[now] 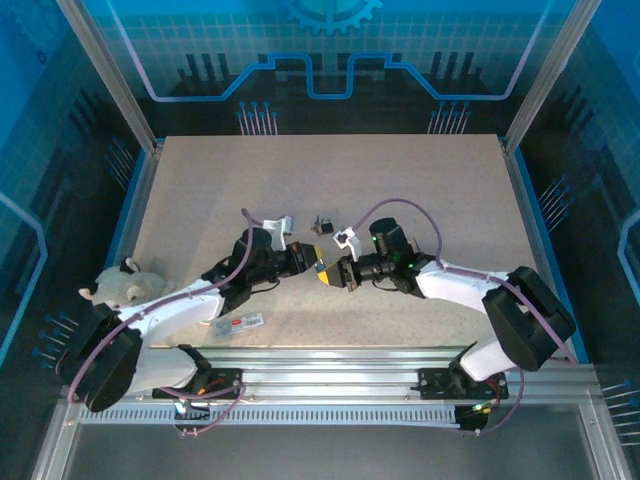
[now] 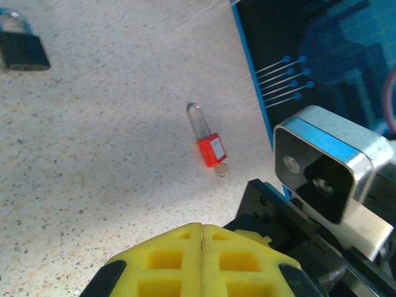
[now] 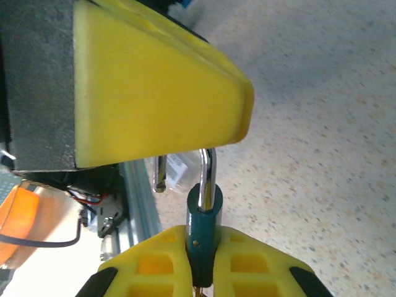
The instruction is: Lock with the key
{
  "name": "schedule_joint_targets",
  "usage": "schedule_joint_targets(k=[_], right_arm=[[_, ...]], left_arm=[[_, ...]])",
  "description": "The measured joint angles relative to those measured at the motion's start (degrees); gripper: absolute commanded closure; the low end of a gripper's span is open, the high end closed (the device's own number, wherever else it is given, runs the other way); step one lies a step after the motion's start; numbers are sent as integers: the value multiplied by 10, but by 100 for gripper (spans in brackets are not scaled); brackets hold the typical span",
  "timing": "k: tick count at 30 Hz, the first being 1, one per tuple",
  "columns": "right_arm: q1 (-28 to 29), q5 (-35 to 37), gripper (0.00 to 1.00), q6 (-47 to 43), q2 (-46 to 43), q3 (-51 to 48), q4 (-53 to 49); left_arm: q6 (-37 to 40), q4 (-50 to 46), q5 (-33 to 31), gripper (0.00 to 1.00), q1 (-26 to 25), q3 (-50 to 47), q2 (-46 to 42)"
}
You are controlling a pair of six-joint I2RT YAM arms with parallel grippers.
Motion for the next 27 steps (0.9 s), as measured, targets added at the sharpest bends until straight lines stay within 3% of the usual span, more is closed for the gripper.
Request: schedule_joint_targets(k=[14, 27], right_arm=[[-4, -100, 96, 55, -7, -33, 130], [-4, -157, 100, 112, -7, -50, 218]], left_arm=[[35, 75, 49, 100, 5, -51, -69], [45, 182, 105, 100, 12, -87, -75]])
